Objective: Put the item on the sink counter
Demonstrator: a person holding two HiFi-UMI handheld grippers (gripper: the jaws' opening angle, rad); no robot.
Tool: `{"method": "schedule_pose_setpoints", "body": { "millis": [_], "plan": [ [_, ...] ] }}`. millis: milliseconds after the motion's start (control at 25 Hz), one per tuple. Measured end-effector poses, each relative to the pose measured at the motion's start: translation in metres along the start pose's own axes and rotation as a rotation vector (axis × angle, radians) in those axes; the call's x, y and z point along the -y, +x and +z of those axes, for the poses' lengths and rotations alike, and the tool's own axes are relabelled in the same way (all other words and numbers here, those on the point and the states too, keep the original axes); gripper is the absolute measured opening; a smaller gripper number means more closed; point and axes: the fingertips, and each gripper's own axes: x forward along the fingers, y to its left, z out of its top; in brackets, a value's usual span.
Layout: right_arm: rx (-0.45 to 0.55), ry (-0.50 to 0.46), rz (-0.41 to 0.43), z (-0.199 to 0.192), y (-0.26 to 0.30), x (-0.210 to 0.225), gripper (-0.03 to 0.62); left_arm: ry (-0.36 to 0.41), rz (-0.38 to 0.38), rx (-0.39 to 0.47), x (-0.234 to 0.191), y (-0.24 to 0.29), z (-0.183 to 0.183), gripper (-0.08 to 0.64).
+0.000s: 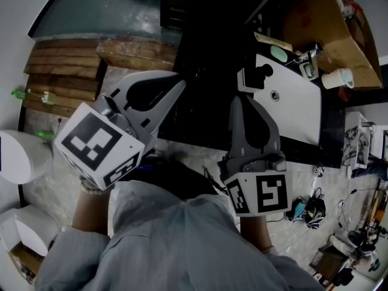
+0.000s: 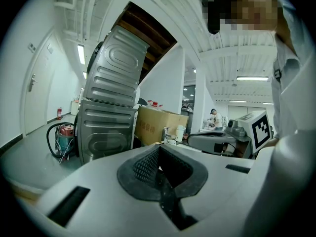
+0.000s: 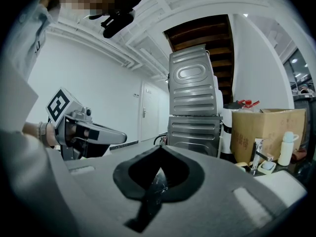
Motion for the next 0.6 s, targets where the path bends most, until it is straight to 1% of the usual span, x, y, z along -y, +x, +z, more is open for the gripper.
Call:
{"method": "schedule_pose_setpoints", "body": {
  "millis": [600],
  "plan": [
    [0.001, -0.003, -0.007, -0.0021, -0.0054, 0.0029, -0.003, 0.000, -0.015, 0.006, 0.0064, 0.0029, -0.0004, 0.006]
  ]
}}
